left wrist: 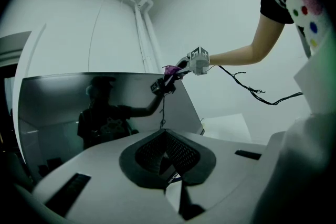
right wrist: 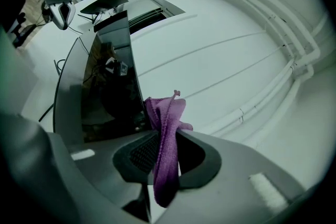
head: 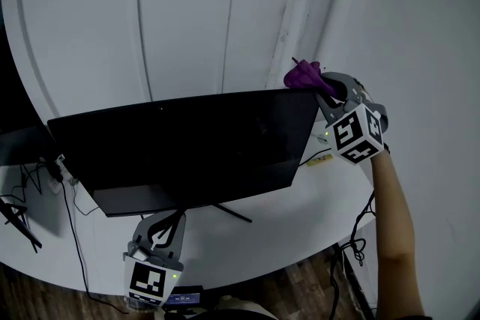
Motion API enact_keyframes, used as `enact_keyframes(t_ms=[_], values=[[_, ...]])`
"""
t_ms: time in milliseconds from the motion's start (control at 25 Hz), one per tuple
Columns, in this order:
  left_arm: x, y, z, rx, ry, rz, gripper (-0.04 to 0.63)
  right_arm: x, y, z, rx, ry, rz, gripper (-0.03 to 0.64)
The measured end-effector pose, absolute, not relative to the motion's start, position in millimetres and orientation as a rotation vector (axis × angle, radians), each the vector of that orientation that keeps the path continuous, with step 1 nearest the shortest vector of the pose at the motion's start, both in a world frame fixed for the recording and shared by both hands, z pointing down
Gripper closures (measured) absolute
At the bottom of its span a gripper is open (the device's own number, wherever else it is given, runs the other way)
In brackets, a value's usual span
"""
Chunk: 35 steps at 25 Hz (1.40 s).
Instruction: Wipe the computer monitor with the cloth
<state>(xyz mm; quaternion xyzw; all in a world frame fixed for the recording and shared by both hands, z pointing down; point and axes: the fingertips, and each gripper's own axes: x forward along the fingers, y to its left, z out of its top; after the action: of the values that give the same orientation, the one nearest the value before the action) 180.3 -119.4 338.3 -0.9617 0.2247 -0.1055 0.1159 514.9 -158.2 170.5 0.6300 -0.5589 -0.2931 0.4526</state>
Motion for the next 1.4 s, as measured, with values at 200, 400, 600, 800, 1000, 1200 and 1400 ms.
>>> enact_keyframes(t_ms=[200, 400, 600, 800, 1000, 1200, 1400], values=[[186, -120, 338, -2.817, 0.648, -0.298, 0.59, 537, -148, 172, 1.668, -1.43, -0.665, 0.537], [193, -121, 338, -2.824, 0.637, -0.313, 0.591, 548, -144, 176, 1.758, -1.493, -0.619, 0.537], [197, -119, 340, -2.823, 0.627, -0.32, 0.591, 555, -137, 186, 1.848, -1.556, -0.564, 0.537], [198, -118, 344, -2.818, 0.621, -0.341, 0.591, 561, -130, 201, 1.934, -1.617, -0.508, 0.537], [199, -118, 346, -2.818, 0.626, -0.361, 0.591, 565, -127, 219, 1.956, -1.644, -0.461, 0.537], [199, -115, 347, -2.822, 0.615, -0.374, 0.591, 560, -125, 244, 1.935, -1.66, -0.412, 0.537], [200, -115, 355, -2.82, 0.612, -0.398, 0.59, 557, -124, 271, 1.901, -1.666, -0.366, 0.535]])
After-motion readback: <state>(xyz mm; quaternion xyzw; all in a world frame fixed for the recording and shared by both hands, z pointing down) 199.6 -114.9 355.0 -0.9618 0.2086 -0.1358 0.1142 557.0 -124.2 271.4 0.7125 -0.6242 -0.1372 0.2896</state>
